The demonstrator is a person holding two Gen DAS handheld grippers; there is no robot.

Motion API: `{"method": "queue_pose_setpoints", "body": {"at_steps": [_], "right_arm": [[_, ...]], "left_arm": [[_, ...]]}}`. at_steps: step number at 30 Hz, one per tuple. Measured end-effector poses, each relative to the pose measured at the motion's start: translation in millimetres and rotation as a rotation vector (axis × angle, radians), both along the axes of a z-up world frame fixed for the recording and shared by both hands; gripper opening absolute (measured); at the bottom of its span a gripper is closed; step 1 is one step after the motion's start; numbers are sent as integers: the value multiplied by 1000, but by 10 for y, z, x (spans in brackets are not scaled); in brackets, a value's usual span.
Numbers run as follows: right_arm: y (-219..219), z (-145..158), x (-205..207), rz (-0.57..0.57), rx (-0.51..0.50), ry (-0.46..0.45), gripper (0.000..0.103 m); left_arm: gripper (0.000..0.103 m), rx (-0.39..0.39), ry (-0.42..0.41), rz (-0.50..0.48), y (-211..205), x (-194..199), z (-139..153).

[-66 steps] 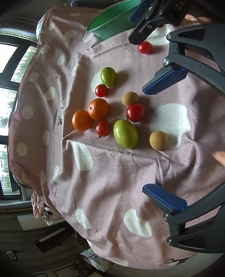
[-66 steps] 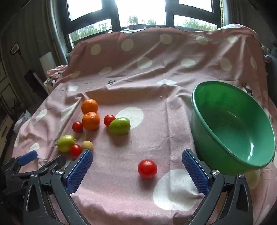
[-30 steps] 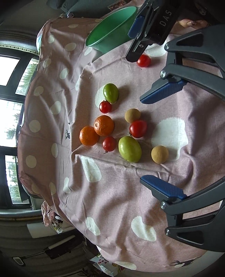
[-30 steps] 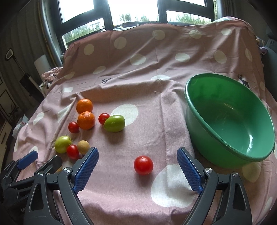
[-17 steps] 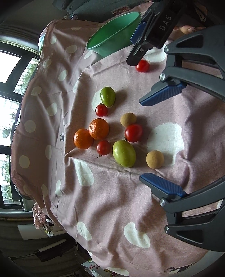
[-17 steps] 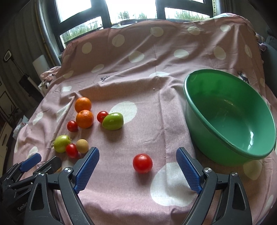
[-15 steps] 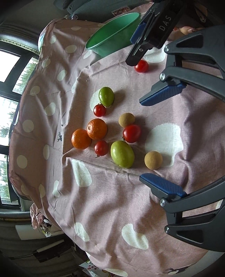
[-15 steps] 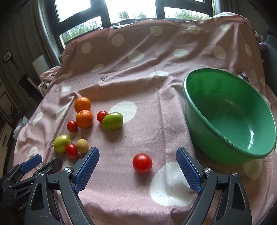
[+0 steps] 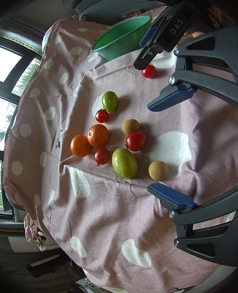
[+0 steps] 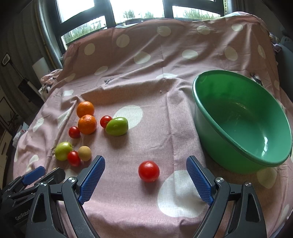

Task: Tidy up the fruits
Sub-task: 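Move the right gripper to the small green apple and close on it, then lift the green apple with the right gripper and carry it over the green bowl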

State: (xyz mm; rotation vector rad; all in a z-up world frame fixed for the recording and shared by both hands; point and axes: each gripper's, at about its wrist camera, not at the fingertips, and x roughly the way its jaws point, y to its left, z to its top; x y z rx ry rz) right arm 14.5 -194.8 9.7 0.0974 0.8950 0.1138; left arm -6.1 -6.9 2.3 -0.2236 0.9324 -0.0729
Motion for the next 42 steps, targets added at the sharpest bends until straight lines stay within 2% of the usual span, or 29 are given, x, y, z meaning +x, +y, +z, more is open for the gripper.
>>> {"method": "queue_pose_setpoints", "body": {"at_steps": [8, 10, 14, 18, 20, 22, 24, 29, 31, 36, 40, 42], "right_arm": [[-19, 24, -11, 5, 9, 0, 91], [-29, 55, -9, 14, 25, 3, 87], [7, 48, 159, 61, 92, 88, 83], [112, -18, 475, 84, 147, 176, 75], [162, -70, 652, 72, 162, 213, 65], [209, -108, 806, 56, 155, 222, 64], [240, -158, 937, 43, 155, 227, 56], [274, -318, 1132, 62, 215, 281, 48], [309, -352, 1139, 97, 255, 289, 39], [293, -310, 1033, 106, 253, 281, 39], [215, -236, 796, 161, 366, 320, 39], [223, -210, 657, 184, 367, 335, 39]], "left_arm": [[80, -3, -5, 6, 28, 9, 11], [79, -10, -9, 10, 42, 21, 16], [66, -24, -18, 17, 76, 31, 21], [54, -40, -20, 19, 92, 48, 22], [53, -41, -19, 21, 94, 56, 20], [53, -40, -17, 19, 93, 54, 14], [53, -44, -12, 13, 87, 56, 7], [53, -63, -3, 4, 73, 77, -7], [53, -83, 4, -7, 62, 87, -18], [53, -127, 16, -42, 12, 85, -28], [53, -184, 34, -99, -58, 62, -35], [53, -204, 55, -129, -121, 59, -58]]}}
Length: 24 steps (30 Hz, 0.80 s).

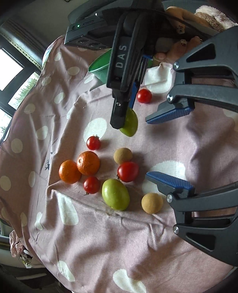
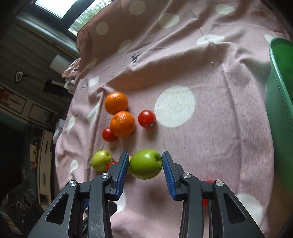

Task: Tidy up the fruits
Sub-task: 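Lift the green apple with the right gripper and carry it over the green bowl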

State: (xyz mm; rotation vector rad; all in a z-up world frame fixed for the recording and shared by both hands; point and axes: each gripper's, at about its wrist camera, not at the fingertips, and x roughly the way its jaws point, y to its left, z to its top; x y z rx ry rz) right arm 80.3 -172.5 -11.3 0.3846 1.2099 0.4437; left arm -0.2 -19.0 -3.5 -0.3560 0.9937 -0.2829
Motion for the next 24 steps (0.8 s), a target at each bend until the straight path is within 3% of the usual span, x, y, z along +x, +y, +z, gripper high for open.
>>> {"method": "queue_pose_setpoints", "body": {"at_steps": [7, 11, 15, 21, 24], "right_arm": [[6, -110, -251, 45, 14, 64, 39], [22, -173, -258, 51, 7, 69, 39], [3, -176, -260, 52, 14, 66, 39], [-27, -158, -288, 41, -2, 44, 40], [-42, -73, -322, 32, -1, 10, 40]], "left_arm": [[53, -18, 31, -76, -211, -7, -92], [51, 46, 25, -82, -314, 41, -148], [41, 59, 38, -99, -417, 106, -228], [42, 59, 14, -73, -468, 74, -194], [42, 81, -42, -73, -511, 37, -40]]}}
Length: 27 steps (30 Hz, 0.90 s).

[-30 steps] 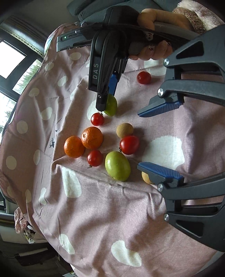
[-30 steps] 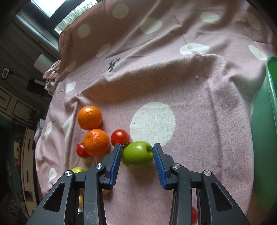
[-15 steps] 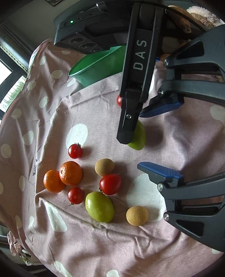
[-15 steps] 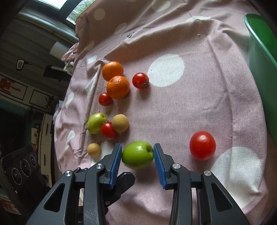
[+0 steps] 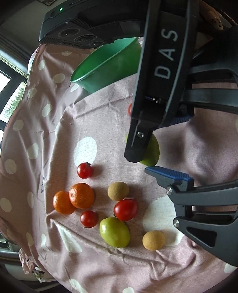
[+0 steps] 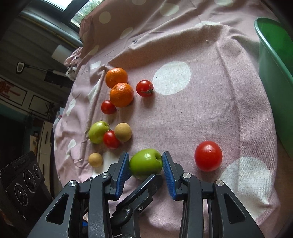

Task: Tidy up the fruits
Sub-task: 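Lift the green apple with the right gripper and carry it over the green bowl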

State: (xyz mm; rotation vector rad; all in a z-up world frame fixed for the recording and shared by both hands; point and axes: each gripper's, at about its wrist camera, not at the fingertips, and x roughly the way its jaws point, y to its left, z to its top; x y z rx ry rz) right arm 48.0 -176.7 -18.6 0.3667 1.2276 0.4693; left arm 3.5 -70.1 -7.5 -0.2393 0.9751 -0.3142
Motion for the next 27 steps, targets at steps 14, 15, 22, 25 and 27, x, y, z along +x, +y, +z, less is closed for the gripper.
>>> {"method": "queue_pose_setpoints", "body": {"at_steps": [14, 15, 22, 25, 27], "right_arm": [[-502, 812, -185, -121, 7, -281, 40], [-571, 835, -185, -137, 11, -288, 40], [-1047, 983, -232, -245, 22, -337, 40], [-1239, 1012, -261, -295, 14, -348, 40], [-1362, 1003, -256, -324, 17, -342, 40]], "left_arm": [[42, -36, -186, -133, -523, 15, 741], [42, -31, -195, -147, -587, 14, 773], [42, -34, -219, -251, -1062, 104, 907], [42, -34, -218, -291, -1258, 155, 911], [42, -34, -208, -317, -1371, 184, 896]]}}
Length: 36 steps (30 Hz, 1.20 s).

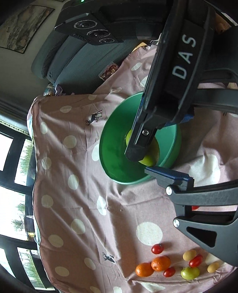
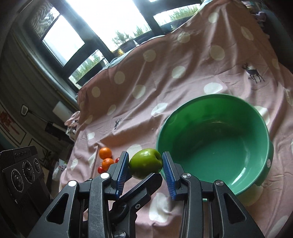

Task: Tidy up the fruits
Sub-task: 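Lift the green apple with the right gripper and carry it over the green bowl, then open the right gripper to drop the apple into the bowl and withdraw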

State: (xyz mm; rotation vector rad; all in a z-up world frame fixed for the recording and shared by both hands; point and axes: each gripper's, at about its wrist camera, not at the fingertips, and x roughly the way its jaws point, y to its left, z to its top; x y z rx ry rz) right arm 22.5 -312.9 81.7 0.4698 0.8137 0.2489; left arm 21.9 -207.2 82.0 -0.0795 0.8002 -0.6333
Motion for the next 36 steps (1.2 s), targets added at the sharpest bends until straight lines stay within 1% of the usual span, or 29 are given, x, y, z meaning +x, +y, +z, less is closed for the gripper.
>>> {"method": "queue_pose_setpoints", "body": {"at_steps": [5, 10, 14, 21, 23, 26, 28, 29, 31, 33, 36], "right_arm": [[-279, -86, 25, -64, 7, 36, 40], [-502, -207, 63, -121, 11, 91, 40], [-643, -306, 93, -146, 23, 134, 40], [-749, -448, 145, -171, 29, 204, 40], [-759, -472, 152, -175, 23, 220, 40], [-780, -512, 158, -184, 45, 233, 40], [-786, -518, 162, -204, 24, 252, 40], [-791, -502, 153, -217, 14, 246, 41], [-796, -458, 140, -228, 2, 223, 47], [-790, -400, 102, -236, -6, 188, 59], [-769, -291, 53, -259, -39, 126, 62]], "left_arm": [[42, 5, 41, -61, -287, 114, -98], [42, 12, 93, -106, -496, 218, -223], [42, 17, 125, -132, -593, 259, -305], [42, 20, 184, -149, -684, 307, -438], [42, 25, 184, -149, -694, 313, -454], [41, 41, 166, -147, -700, 289, -445], [42, 34, 156, -136, -673, 276, -415], [43, 25, 154, -133, -649, 271, -395], [45, 7, 150, -126, -592, 250, -352], [51, 0, 132, -117, -516, 215, -298], [55, -1, 92, -85, -363, 148, -200]]}}
